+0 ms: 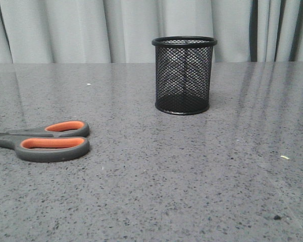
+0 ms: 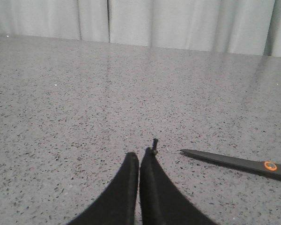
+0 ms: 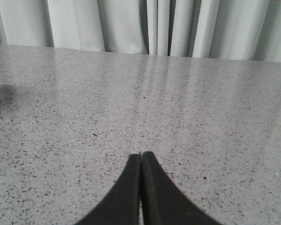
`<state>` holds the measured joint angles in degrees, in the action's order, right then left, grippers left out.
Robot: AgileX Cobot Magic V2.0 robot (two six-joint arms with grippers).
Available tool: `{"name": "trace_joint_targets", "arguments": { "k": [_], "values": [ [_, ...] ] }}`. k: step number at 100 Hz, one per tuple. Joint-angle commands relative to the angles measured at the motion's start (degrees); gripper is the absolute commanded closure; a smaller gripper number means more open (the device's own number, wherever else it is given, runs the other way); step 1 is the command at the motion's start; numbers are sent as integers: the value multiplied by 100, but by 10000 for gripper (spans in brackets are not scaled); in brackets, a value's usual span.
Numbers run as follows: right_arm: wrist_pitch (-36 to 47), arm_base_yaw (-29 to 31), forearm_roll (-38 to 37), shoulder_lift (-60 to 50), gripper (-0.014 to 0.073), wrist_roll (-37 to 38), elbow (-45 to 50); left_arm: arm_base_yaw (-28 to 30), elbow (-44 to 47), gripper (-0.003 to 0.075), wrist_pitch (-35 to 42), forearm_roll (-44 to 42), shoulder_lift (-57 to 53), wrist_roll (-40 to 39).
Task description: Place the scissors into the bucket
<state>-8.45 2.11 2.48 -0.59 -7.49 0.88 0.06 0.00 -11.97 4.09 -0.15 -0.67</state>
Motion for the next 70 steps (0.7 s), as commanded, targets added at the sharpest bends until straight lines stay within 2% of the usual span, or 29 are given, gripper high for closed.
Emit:
{"name": "trace_joint_targets", "arguments": {
  "k": [1, 70],
  "values": [
    [456, 35, -66, -129, 667, 7, 24, -35, 233, 740, 467, 54, -150, -38],
    [670, 35, 68, -129, 667, 7, 24, -35, 233, 740, 477, 54, -150, -38]
  ]
}}
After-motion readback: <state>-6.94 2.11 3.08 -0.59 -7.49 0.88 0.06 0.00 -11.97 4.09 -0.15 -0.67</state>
